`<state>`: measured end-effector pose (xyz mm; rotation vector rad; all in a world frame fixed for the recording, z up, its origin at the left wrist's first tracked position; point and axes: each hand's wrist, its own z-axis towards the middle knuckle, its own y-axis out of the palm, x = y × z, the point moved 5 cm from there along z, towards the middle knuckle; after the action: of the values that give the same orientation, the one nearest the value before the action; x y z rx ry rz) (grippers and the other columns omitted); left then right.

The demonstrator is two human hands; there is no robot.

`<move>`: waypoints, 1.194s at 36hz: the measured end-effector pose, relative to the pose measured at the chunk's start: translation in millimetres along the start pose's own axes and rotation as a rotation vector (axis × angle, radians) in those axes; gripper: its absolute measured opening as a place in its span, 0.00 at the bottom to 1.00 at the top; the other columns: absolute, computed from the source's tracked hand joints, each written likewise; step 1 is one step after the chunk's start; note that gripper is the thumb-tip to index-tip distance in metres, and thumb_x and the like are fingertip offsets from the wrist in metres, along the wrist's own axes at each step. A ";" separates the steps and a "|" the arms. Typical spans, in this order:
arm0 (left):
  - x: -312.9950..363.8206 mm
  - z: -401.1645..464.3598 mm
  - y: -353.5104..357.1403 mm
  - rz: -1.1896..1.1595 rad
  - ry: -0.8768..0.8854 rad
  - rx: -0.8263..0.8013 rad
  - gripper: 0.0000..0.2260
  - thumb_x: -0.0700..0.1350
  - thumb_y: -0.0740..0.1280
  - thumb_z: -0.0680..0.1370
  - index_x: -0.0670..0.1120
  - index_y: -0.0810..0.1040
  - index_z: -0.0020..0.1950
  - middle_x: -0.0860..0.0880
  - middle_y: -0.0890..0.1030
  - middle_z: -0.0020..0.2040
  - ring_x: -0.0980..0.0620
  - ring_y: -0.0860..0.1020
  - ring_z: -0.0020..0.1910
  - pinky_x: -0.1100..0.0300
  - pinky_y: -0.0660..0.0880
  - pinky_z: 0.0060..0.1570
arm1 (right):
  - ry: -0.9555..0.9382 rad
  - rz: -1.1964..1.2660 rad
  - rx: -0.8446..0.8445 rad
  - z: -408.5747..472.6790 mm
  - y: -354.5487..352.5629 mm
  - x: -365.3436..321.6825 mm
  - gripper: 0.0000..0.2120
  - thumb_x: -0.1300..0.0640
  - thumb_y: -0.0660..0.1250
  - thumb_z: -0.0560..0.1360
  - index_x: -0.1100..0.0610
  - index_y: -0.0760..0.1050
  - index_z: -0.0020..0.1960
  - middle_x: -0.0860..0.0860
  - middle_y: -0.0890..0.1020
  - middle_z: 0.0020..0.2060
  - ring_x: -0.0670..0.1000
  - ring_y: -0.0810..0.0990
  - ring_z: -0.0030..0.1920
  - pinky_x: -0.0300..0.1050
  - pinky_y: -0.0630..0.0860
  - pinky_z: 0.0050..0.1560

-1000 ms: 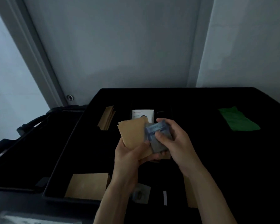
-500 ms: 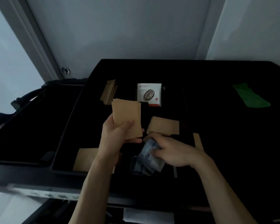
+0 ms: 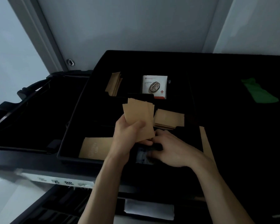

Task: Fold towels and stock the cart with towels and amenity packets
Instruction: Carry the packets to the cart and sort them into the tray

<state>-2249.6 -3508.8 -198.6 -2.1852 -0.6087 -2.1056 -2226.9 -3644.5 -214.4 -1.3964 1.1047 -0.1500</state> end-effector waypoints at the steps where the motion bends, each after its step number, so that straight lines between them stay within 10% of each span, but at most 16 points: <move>1: -0.5 -0.5 0.1 -0.009 -0.006 0.001 0.08 0.34 0.65 0.77 0.41 0.78 0.53 0.38 0.84 0.44 0.36 0.85 0.39 0.52 0.80 0.29 | 0.013 -0.006 0.023 -0.8 -1.6 1.6 0.14 0.47 0.65 0.79 0.48 0.76 0.64 0.44 0.69 0.60 0.48 0.66 0.65 0.47 0.68 0.64; 12: 2.0 -17.2 -7.2 -0.048 0.032 -0.028 0.13 0.37 0.64 0.69 0.39 0.79 0.52 0.38 0.84 0.42 0.36 0.85 0.41 0.52 0.80 0.29 | -0.025 0.122 0.007 -5.8 3.6 -0.2 0.13 0.47 0.66 0.79 0.56 0.80 0.50 0.53 0.79 0.46 0.52 0.79 0.45 0.48 0.75 0.46; 16: 3.9 -25.2 -14.9 -0.032 0.048 0.008 0.11 0.38 0.65 0.69 0.45 0.84 0.45 0.42 0.85 0.41 0.39 0.85 0.40 0.52 0.80 0.29 | -0.077 0.170 -0.018 -6.2 6.7 0.4 0.13 0.48 0.64 0.80 0.57 0.81 0.51 0.56 0.80 0.49 0.56 0.79 0.48 0.50 0.75 0.48; 21: 3.2 -32.6 -18.4 -0.035 0.054 0.042 0.15 0.38 0.65 0.69 0.37 0.79 0.55 0.41 0.84 0.45 0.40 0.84 0.42 0.51 0.80 0.29 | 0.018 0.124 0.080 -2.6 9.7 16.8 0.23 0.44 0.60 0.82 0.46 0.65 0.76 0.48 0.68 0.68 0.49 0.63 0.69 0.43 0.65 0.64; 28: -0.1 -29.2 -12.8 0.038 -0.015 -0.008 0.11 0.32 0.62 0.75 0.37 0.78 0.55 0.44 0.84 0.41 0.40 0.84 0.39 0.52 0.79 0.29 | -0.074 0.138 0.135 0.6 6.4 16.7 0.11 0.52 0.65 0.81 0.53 0.81 0.60 0.42 0.75 0.48 0.38 0.72 0.41 0.26 0.70 0.38; 34: -0.5 -27.9 -10.4 0.069 -0.026 -0.066 0.12 0.35 0.63 0.72 0.40 0.78 0.54 0.46 0.84 0.41 0.41 0.84 0.39 0.52 0.79 0.28 | -0.050 0.206 0.126 0.8 4.7 17.6 0.12 0.52 0.69 0.78 0.54 0.83 0.38 0.51 0.82 0.37 0.46 0.78 0.34 0.44 0.72 0.33; 43: -3.1 -27.4 -11.2 0.070 -0.019 -0.115 0.12 0.32 0.61 0.76 0.40 0.78 0.56 0.43 0.83 0.42 0.40 0.84 0.37 0.51 0.80 0.29 | 0.066 0.260 0.162 -2.6 2.1 23.1 0.12 0.47 0.72 0.75 0.47 0.83 0.56 0.41 0.82 0.47 0.36 0.78 0.45 0.29 0.72 0.39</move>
<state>-2279.1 -3507.5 -202.1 -2.2521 -0.4150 -2.1375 -2217.5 -3661.2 -227.6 -1.1009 1.2889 -0.0957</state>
